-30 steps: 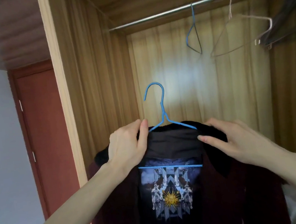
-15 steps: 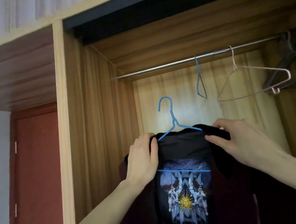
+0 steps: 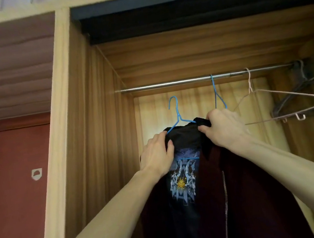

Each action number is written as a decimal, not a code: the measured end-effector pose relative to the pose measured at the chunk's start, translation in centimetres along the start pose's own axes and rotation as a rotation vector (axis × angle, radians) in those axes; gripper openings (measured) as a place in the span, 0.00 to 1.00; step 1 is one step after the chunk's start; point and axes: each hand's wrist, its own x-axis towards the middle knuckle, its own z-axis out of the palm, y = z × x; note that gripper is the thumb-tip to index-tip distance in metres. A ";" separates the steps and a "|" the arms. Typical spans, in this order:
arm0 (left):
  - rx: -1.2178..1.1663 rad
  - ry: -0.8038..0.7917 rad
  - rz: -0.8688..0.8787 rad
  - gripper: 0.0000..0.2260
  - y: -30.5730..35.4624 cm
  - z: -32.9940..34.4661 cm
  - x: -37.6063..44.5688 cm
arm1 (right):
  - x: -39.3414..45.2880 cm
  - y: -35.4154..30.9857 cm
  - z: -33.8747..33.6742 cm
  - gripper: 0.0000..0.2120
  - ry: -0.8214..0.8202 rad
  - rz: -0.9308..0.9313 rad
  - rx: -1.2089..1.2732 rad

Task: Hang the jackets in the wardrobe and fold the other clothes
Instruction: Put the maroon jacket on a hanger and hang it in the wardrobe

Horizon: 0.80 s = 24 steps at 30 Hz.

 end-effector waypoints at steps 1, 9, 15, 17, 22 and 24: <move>0.021 -0.010 -0.003 0.20 -0.4 0.0 0.4 | 0.6 -0.2 0.2 0.16 0.016 0.006 0.003; 0.064 0.002 0.023 0.20 -1.6 0.1 4.2 | 6.5 -1.8 -0.4 0.14 0.051 0.041 0.012; 0.068 0.018 0.051 0.21 -2.1 0.8 7.2 | 10.7 -3.2 -0.9 0.11 0.079 0.047 0.012; 0.070 0.022 0.064 0.21 -2.2 1.1 8.2 | 11.9 -3.6 -0.6 0.11 0.082 0.045 0.024; 0.075 0.028 0.066 0.22 -2.4 1.7 10.3 | 13.7 -4.2 0.6 0.11 0.095 0.061 0.045; 0.091 0.023 0.077 0.22 -2.2 1.9 10.8 | 14.0 -4.3 0.8 0.11 0.096 0.072 0.057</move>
